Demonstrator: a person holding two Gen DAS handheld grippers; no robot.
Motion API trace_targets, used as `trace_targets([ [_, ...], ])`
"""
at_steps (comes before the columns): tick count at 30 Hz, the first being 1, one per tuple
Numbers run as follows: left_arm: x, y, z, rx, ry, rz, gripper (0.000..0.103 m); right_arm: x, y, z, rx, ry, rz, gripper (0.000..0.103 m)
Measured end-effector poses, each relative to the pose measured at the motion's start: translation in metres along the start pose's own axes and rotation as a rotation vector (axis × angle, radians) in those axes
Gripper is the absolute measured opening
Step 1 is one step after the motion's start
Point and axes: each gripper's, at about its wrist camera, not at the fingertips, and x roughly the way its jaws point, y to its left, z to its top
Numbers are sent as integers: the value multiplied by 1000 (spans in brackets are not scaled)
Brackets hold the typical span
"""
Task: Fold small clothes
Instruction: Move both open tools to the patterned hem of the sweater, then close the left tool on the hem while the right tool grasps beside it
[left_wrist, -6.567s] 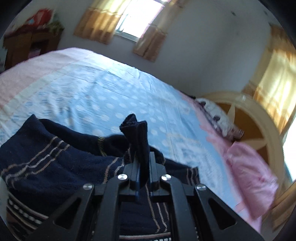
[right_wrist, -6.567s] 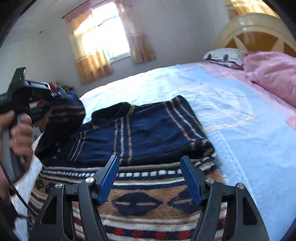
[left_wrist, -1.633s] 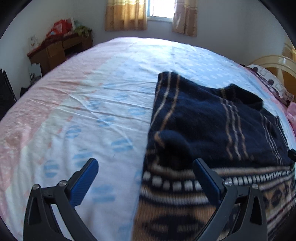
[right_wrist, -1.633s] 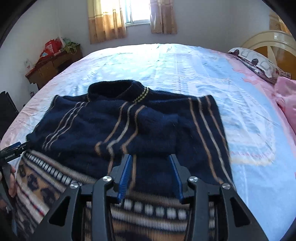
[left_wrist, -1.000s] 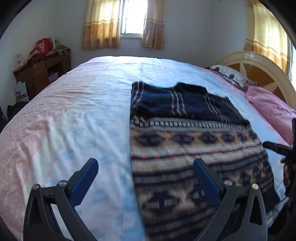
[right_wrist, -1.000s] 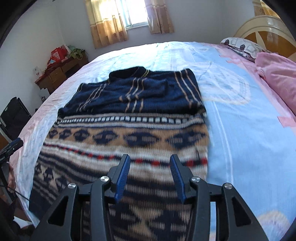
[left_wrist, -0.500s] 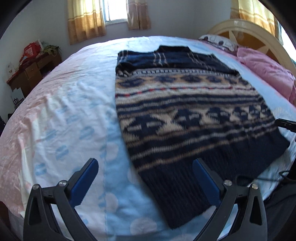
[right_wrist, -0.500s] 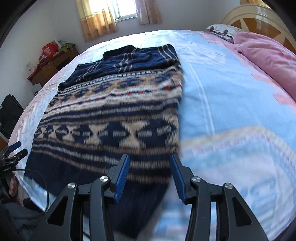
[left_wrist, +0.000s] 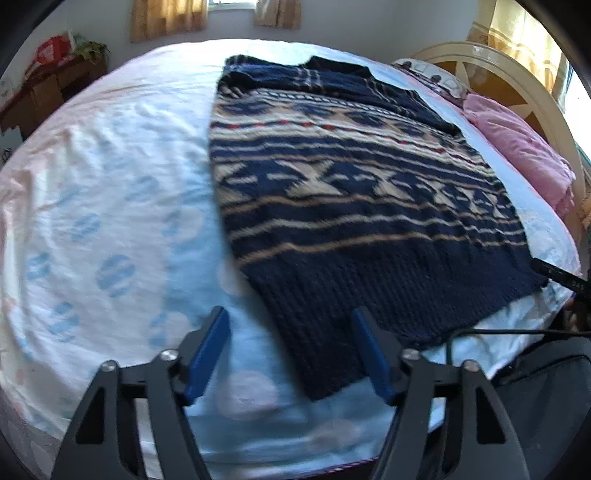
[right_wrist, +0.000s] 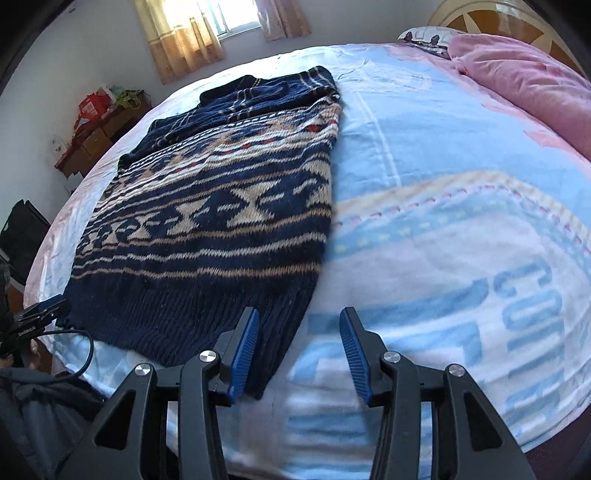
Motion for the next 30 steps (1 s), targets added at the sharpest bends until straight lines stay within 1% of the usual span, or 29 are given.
trace_targets([
  [4, 2, -1, -4, 0, 3, -33, 64, -4, 4, -5, -9, -3, 19, 47],
  [6, 1, 1, -4, -7, -7, -52, 61, -3, 5, -5, -11, -5, 26, 47],
  [7, 1, 2, -5, -13, -11, -63, 56, -3, 7, -6, -15, -5, 31, 46],
  [8, 0, 3, -5, -17, -20, -79, 44, -3, 7, -6, -16, -4, 40, 42],
  [9, 0, 4, -6, -18, -25, -98, 38, -2, 7, -7, -14, -1, 54, 39],
  [10, 0, 5, -7, -23, -23, -127, 30, -2, 7, -7, -13, -2, 57, 39],
  [11, 1, 5, -7, -24, -24, -141, 29, -2, 6, -7, -13, -4, 60, 38],
  [12, 1, 4, -8, -19, -31, -147, 29, -2, 6, -7, -10, -5, 64, 35],
  [14, 1, 1, -11, -1, -48, -136, 29, 0, 4, -8, 0, -7, 65, 31],
  [16, 0, -1, -12, 7, -62, -131, 29, -1, 2, -8, 5, -8, 76, 29],
  [17, 0, -1, -13, 15, -67, -132, 28, 0, 2, -9, 2, -5, 86, 18],
  [18, 0, -1, -12, 24, -72, -135, 25, 0, 3, -9, 0, -1, 102, 15],
  [19, -1, -2, -12, 38, -75, -143, 16, 0, 4, -10, -4, -5, 110, 14],
  [20, -1, -2, -12, 46, -81, -144, 12, 0, 6, -11, -10, -6, 114, 11],
  [22, -4, -4, -11, 68, -107, -125, 10, -2, 6, -11, -12, -13, 124, 9],
  [24, -10, -3, -10, 73, -140, -123, 9, -4, 3, -10, 5, -30, 146, 7],
  [28, -22, 4, -3, 46, -201, -135, 9, -19, -4, -6, 45, -110, 212, 6],
  [30, -26, 8, 1, 29, -215, -143, 9, -25, -6, -3, 66, -134, 247, 6],
])
